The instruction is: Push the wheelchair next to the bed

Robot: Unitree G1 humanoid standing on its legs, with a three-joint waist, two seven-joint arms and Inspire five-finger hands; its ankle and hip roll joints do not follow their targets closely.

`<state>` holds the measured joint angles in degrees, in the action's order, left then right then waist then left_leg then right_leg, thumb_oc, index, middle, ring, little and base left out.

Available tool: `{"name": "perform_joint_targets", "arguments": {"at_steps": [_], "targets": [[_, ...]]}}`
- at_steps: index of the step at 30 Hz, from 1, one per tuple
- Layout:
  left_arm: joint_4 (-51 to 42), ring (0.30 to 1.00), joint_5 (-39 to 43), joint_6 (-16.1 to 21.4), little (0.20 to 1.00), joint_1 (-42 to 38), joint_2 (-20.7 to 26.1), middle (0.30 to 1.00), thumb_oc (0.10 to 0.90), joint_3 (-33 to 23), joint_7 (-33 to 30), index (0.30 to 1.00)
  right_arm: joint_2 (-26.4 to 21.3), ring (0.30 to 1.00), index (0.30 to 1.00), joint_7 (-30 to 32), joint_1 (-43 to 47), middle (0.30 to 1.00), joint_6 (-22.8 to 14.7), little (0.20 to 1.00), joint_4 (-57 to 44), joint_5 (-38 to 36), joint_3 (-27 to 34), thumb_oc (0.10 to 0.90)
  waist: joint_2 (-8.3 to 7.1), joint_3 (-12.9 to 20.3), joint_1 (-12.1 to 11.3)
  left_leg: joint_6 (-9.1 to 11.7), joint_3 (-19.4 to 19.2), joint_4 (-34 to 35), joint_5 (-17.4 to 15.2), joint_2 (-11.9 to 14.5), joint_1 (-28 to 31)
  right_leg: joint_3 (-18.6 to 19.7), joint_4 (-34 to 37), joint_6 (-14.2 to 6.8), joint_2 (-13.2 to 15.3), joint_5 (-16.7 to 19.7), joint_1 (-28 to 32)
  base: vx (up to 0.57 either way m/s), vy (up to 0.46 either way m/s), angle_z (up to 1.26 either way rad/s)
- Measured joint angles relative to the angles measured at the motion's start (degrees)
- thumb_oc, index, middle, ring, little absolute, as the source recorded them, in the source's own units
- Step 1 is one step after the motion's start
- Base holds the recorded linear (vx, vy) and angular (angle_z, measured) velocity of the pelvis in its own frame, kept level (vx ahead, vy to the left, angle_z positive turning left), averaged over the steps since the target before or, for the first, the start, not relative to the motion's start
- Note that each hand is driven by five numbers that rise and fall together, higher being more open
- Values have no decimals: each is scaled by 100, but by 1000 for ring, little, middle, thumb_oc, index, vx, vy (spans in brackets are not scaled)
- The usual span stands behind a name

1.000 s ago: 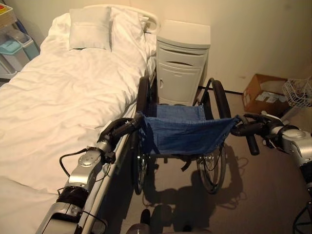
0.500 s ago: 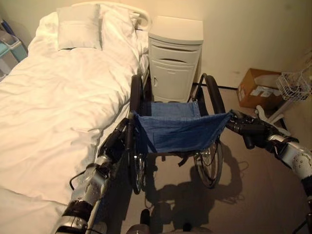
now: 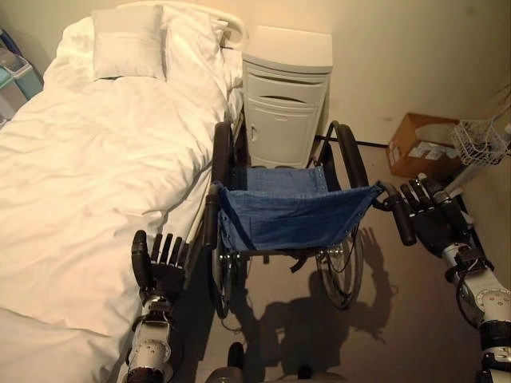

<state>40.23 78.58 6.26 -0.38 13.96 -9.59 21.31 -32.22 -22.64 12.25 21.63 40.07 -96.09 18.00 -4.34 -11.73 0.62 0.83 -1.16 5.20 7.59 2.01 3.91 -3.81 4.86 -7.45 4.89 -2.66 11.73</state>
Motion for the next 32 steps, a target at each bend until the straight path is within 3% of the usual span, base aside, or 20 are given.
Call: {"name": "perform_joint_targets", "arguments": {"at_steps": [3,5,8,10,14,15,22,32], "targets": [[262,900,51,-106,900,29,-45,900,800,-19,107,900,529,900,900,-405,-68,900,33,900,436,-656,305,800,-3,5,8,-1,-4,0,1,-1,20,2,-4,0,0,1,16,0,0,0],[344,900,-16,-107,900,52,-84,900,800,-13,131,900,763,900,900,-512,-181,900,51,900,819,-492,441,800,-10,41,14,-1,-4,0,0,-5,39,3,-7,-1,5,0,34,0,0,0],[414,900,-305,-82,900,100,-114,900,800,9,176,900,951,900,900,-629,-418,900,166,900,1630,447,432,800,-7,104,-12,-4,0,0,-2,-4,40,3,-17,1,4,-2,35,0,0,0],[687,900,-873,-3,900,119,-140,900,800,101,209,900,1139,900,900,-704,-720,900,181,900,2432,1669,316,800,64,175,-21,16,-1,1,-22,-3,24,8,-27,1,5,-4,13,-33,-10,-1],[1095,900,-1673,198,900,286,-200,900,800,470,224,900,1579,900,900,-772,-1274,900,-11,900,2900,2670,-152,800,194,227,15,17,-21,29,-22,7,14,18,-30,14,-3,-13,-12,-6,-7,-4],[1281,900,-1974,284,900,285,-246,900,800,561,228,900,1719,900,900,-776,-1418,900,-206,900,2985,2867,-422,800,218,238,19,17,-20,40,-22,17,20,17,-35,18,-10,-16,-10,0,0,0],[1967,900,-3249,343,900,419,-508,900,800,838,161,900,2249,900,900,-833,-1408,900,-686,900,2958,2789,-896,800,284,276,23,3,-48,40,-31,79,12,32,-212,101,-54,-76,-123,-10,30,0],[2286,900,-4031,129,900,543,-639,900,800,1177,111,900,2299,900,900,-974,-1305,900,-751,900,2872,2924,-1536,800,599,463,78,3,-53,38,-29,77,-1,12,-209,97,-60,-86,-118,-18,42,1]]}}
